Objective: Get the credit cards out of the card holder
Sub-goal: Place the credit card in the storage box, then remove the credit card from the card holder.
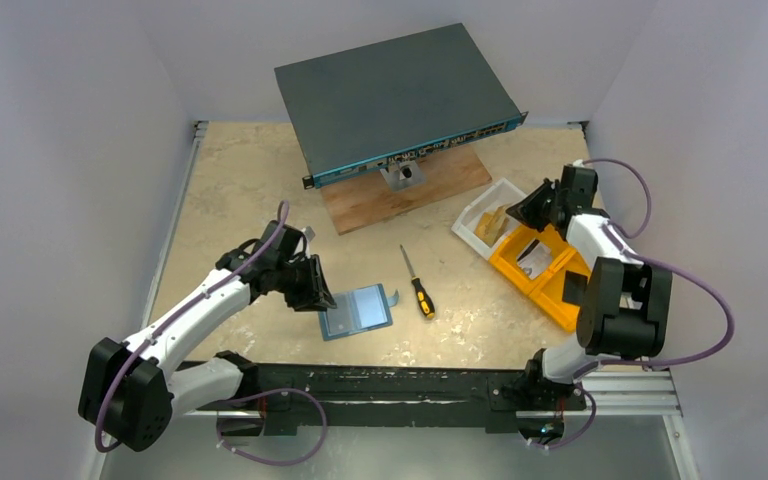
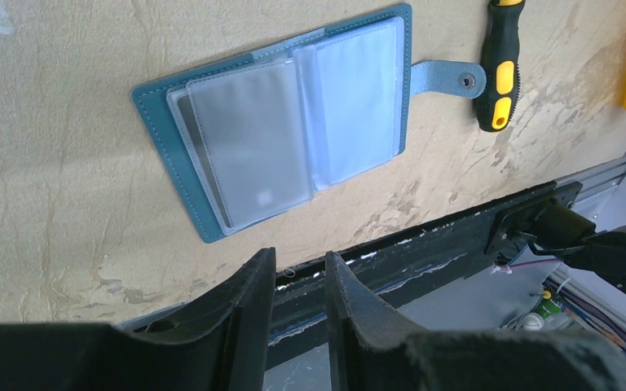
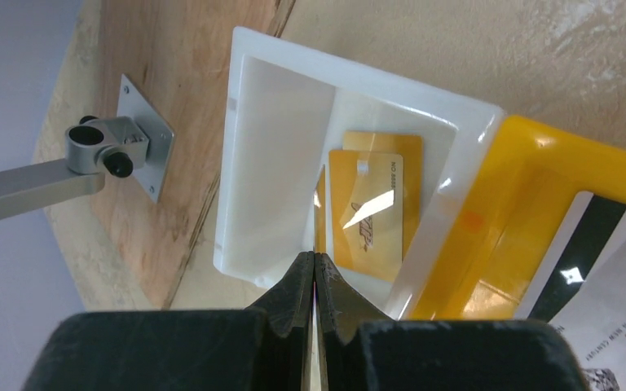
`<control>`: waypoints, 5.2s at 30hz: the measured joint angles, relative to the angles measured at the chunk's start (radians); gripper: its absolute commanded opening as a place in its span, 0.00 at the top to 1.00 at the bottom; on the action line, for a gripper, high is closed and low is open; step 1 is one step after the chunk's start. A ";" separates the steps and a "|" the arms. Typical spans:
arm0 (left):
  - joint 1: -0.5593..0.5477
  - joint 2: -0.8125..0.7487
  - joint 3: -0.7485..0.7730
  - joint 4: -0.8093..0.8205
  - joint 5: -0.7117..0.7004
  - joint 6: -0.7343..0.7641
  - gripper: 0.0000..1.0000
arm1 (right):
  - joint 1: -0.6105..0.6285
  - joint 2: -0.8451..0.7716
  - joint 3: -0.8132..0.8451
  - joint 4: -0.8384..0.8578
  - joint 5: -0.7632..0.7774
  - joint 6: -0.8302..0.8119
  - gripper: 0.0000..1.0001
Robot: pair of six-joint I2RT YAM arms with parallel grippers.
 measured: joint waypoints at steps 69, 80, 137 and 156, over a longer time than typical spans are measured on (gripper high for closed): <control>0.276 -0.116 -0.022 -0.154 -0.220 -0.124 0.00 | 1.352 0.352 0.335 -0.186 0.505 0.013 0.36; 0.303 -0.094 -0.041 -0.138 -0.155 -0.121 0.00 | 1.359 0.415 0.396 -0.266 0.607 0.016 0.36; 0.096 0.151 -0.127 0.143 -0.016 -0.102 1.00 | 1.091 0.396 -0.008 0.432 -0.058 0.240 0.97; 0.090 0.239 -0.129 0.194 -0.006 -0.128 1.00 | 1.089 0.343 -0.014 0.385 -0.059 0.241 0.79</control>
